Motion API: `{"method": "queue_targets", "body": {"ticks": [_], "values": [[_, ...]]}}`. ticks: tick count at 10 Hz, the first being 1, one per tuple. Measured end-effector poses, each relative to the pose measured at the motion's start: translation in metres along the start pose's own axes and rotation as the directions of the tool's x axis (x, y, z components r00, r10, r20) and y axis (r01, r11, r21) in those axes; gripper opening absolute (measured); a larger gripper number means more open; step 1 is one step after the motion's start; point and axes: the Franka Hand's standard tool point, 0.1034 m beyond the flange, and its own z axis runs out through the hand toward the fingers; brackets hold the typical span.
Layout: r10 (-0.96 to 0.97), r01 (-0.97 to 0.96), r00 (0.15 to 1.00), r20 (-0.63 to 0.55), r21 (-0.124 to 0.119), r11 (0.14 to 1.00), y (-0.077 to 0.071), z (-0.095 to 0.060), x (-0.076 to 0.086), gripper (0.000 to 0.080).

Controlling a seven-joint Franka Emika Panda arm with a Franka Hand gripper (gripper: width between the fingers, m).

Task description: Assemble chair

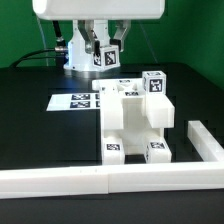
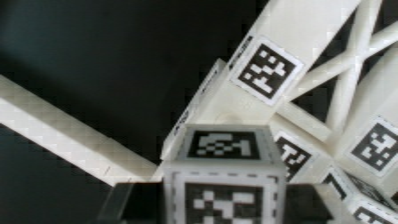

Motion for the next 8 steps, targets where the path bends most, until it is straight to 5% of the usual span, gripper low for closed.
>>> {"method": "queue_targets", "body": {"ticks": [8], "values": [[-0.01, 0.01, 1.0, 0.01, -0.025, 1.0, 0.004, 0.022, 0.01, 0.0285]]}}
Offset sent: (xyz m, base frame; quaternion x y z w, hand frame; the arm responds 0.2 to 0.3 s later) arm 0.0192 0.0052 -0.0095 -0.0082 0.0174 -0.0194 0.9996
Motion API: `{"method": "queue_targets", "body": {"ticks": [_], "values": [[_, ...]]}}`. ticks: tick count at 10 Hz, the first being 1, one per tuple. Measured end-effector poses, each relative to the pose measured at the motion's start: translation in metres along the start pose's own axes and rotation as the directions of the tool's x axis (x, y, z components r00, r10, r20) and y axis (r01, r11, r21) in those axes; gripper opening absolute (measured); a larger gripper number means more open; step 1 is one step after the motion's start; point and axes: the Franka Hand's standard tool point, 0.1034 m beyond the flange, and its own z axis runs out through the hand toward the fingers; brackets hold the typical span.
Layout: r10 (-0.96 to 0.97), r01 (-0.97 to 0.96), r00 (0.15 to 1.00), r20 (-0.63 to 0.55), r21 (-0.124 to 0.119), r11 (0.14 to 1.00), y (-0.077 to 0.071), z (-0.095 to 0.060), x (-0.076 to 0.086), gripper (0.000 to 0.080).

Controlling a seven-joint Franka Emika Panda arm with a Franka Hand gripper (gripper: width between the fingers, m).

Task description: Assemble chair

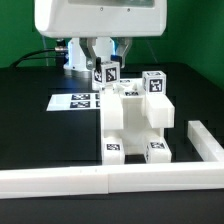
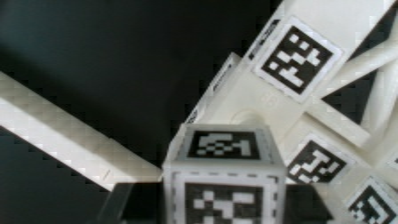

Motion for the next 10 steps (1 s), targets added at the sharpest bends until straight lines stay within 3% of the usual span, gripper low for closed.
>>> {"method": "queue_targets", "body": {"ticks": [10], "values": [[-0.004, 0.004, 1.0, -0.008, -0.009, 1.0, -0.0017, 0.0048, 0.0, 0.0285]]}}
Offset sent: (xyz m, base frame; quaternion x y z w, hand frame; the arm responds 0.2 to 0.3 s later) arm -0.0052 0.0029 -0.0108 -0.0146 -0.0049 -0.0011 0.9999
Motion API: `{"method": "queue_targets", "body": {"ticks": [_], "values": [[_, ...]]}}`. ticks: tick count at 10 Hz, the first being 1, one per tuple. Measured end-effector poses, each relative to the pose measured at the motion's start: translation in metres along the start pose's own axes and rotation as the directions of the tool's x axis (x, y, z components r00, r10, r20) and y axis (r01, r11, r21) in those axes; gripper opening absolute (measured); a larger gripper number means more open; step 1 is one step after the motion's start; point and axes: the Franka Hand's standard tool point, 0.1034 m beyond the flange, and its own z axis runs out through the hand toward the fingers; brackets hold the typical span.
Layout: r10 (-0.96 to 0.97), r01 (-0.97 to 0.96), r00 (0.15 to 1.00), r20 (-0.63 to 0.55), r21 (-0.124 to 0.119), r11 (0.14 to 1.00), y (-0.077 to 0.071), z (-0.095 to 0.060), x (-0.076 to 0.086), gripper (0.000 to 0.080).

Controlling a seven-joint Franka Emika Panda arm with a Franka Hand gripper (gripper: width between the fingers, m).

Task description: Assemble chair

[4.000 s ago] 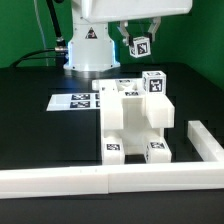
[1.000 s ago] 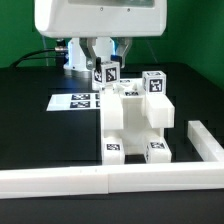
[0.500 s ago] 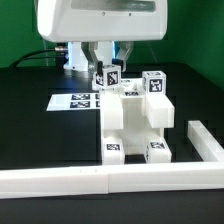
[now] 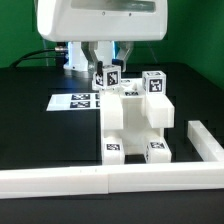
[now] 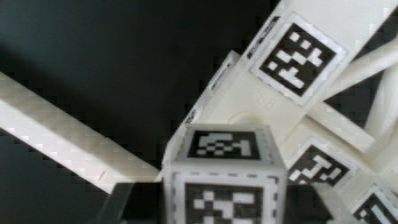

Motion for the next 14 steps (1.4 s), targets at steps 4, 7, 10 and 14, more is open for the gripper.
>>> {"method": "queue_targets", "body": {"ticks": [4, 7, 10, 14], "values": [[0.02, -0.02, 1.0, 0.003, 0.008, 1.0, -0.0017, -0.0032, -0.0025, 0.0285], [0.016, -0.016, 1.0, 0.003, 0.007, 1.0, -0.0041, -0.0003, -0.002, 0.0285], [0.014, -0.014, 1.0, -0.026, -0.014, 1.0, -0.0039, 0.0, 0.0028, 0.0285], [0.016, -0.017, 0.999, -0.034, -0.021, 1.0, -0.0012, -0.0001, 0.0033, 0.0285]]}}
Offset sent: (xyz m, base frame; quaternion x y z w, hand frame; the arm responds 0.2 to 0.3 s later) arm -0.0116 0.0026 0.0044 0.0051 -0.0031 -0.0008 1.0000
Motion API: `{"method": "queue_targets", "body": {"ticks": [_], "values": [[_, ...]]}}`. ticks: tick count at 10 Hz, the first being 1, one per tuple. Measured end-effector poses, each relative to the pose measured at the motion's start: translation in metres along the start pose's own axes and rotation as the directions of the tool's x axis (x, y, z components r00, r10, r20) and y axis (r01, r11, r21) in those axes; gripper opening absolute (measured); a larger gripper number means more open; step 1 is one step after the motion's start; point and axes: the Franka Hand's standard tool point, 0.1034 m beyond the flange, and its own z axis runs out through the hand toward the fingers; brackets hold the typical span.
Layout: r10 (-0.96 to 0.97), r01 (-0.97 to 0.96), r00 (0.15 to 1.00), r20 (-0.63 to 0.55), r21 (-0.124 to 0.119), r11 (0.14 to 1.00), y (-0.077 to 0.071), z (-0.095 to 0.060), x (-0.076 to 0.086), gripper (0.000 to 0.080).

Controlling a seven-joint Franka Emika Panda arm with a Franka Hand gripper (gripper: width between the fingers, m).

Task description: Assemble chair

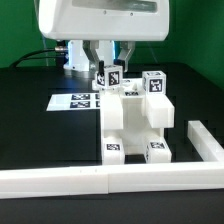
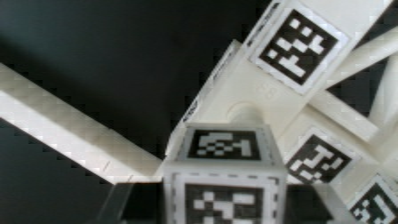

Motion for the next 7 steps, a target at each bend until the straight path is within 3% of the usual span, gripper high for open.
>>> {"method": "queue_targets", "body": {"ticks": [7], "values": [[0.008, -0.008, 1.0, 0.006, 0.015, 1.0, -0.011, -0.001, -0.01, 0.0285]]}}
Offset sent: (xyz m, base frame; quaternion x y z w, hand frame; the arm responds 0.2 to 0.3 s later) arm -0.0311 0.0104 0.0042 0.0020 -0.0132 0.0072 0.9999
